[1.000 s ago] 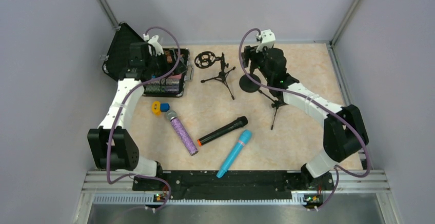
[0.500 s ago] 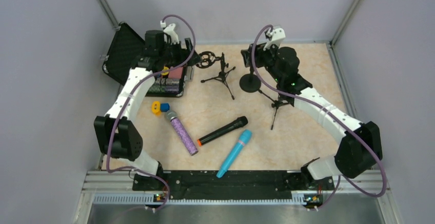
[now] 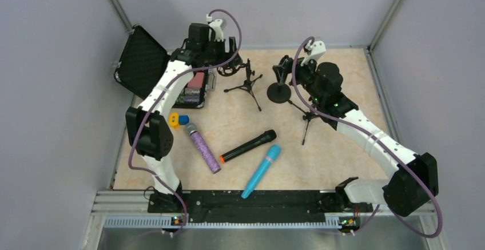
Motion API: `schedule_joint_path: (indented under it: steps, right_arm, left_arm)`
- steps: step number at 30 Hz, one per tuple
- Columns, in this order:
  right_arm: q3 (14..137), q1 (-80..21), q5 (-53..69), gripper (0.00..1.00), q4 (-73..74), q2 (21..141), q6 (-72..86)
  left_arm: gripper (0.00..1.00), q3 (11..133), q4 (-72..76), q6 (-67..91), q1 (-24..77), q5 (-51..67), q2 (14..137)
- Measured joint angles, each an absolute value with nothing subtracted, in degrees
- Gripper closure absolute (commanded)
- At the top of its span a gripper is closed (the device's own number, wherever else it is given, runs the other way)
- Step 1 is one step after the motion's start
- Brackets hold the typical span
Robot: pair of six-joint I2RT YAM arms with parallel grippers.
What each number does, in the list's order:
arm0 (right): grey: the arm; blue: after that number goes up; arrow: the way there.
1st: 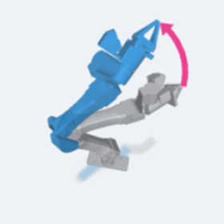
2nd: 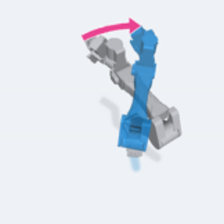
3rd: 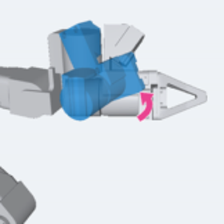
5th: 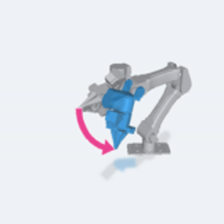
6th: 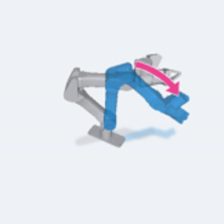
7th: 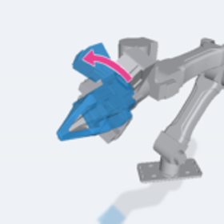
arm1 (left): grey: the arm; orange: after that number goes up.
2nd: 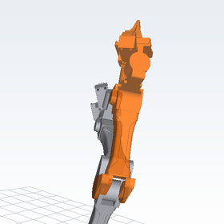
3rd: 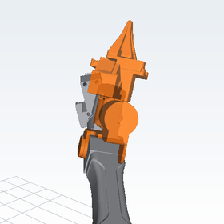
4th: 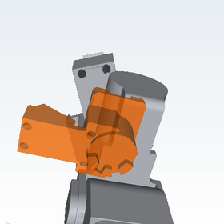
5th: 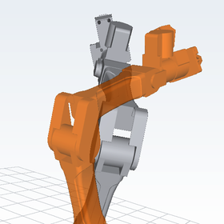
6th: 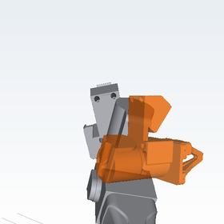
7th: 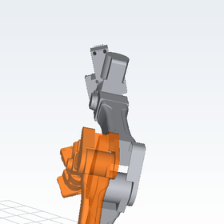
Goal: Attach the microphones to the stand
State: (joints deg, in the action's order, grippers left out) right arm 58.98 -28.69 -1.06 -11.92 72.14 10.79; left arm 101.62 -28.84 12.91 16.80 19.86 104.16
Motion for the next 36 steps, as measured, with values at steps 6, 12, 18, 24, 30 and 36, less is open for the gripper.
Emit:
schedule_joint_path:
  steps: [6,12,18,24,30,36]
  right_arm:
    - [57.8,-28.7,-0.8,0.21,-10.4,71.2,11.2]
    - [57.6,-28.7,-0.8,0.21,-9.6,69.9,11.6]
    - [57.3,-28.7,-0.8,0.20,-9.3,68.4,11.7]
    - [57.3,-28.7,-0.8,0.19,-8.8,68.3,11.7]
    - [57.0,-28.7,-0.8,0.17,-8.0,68.0,11.7]
    - [57.0,-28.7,-0.7,0.16,-7.7,67.9,11.7]
  left_arm:
    - [0.17,102.5,-29.6,12.0,17.5,18.7,108.1]
    - [0.19,101.4,-30.2,11.7,18.5,18.5,108.9]
    - [0.19,95.3,-29.7,12.2,20.4,18.3,105.2]
    - [0.18,87.3,-28.2,15.6,21.8,18.7,99.2]
    - [0.17,85.3,-25.7,19.9,22.7,20.2,97.0]
    - [0.17,90.9,-25.7,24.8,23.4,21.4,97.3]
